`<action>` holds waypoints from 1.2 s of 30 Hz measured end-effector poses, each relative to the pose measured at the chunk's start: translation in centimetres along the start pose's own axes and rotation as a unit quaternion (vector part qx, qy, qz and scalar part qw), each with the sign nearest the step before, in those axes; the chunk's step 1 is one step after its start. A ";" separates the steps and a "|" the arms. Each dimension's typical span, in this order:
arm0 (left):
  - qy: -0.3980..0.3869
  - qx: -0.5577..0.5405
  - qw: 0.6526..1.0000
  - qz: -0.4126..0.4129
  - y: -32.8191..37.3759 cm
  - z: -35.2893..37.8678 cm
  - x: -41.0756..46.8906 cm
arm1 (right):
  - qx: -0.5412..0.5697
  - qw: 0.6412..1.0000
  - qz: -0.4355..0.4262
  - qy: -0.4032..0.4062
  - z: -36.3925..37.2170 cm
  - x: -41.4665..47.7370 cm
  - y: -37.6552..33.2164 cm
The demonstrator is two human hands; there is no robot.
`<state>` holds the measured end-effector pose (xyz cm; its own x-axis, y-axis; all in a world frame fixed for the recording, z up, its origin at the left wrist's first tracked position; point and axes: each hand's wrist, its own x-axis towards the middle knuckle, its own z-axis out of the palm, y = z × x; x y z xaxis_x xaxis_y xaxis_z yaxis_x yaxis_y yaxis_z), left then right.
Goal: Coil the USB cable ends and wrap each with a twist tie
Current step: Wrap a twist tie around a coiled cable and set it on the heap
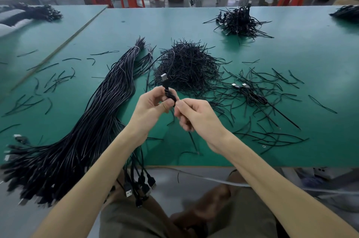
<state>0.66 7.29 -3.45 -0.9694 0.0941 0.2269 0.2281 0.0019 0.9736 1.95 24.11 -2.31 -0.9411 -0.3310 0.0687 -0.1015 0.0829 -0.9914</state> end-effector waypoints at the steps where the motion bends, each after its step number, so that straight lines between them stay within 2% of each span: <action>1: 0.012 -0.006 1.000 0.012 0.0 0.2 0.0 | 0.040 0.999 0.017 -0.008 0.0 0.0 -0.2; 5: 0.048 -0.020 0.998 0.043 -0.1 0.8 -0.1 | 0.241 0.966 0.087 -0.043 -0.4 0.1 -1.0; 7: 0.031 -0.021 0.998 0.052 0.0 0.7 -0.2 | 0.256 0.961 0.096 -0.026 -0.7 0.4 -1.0; 9: 0.016 -0.016 0.999 0.039 0.0 0.2 -0.3 | 0.193 0.978 0.082 -0.001 -0.9 0.6 -0.7; 12: 0.002 -0.078 0.997 -0.023 0.2 -0.7 -0.4 | 0.052 0.998 0.028 0.015 -1.2 0.7 -0.4; 15: 0.003 -0.116 0.990 -0.079 0.4 -1.1 -0.3 | -0.037 0.999 -0.012 -0.004 -1.0 0.7 -0.2; 18: -0.013 -0.087 0.991 -0.103 0.5 -0.8 -0.4 | -0.109 0.993 -0.034 -0.016 -0.6 0.8 0.1; 23: -0.001 -0.044 0.988 -0.147 1.0 -0.3 -0.6 | -0.145 0.987 -0.074 0.014 -0.5 0.7 0.5; 27: -0.110 -0.038 0.972 -0.204 0.9 -0.6 -0.6 | -0.177 0.978 -0.106 0.022 -0.7 0.8 0.3; 32: -0.108 -0.096 0.977 -0.155 0.1 -1.4 -0.3 | -0.207 0.973 -0.102 0.014 -1.2 0.9 0.6; 36: -0.116 -0.080 0.980 -0.144 -0.3 -1.8 -0.6 | -0.221 0.971 -0.089 0.013 -1.5 0.9 1.2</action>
<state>0.97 5.41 -3.85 -0.9404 0.3363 -0.0503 -0.0865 -0.0935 0.9919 0.50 25.35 -3.26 -0.9034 -0.3529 0.2435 -0.3864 0.4241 -0.8191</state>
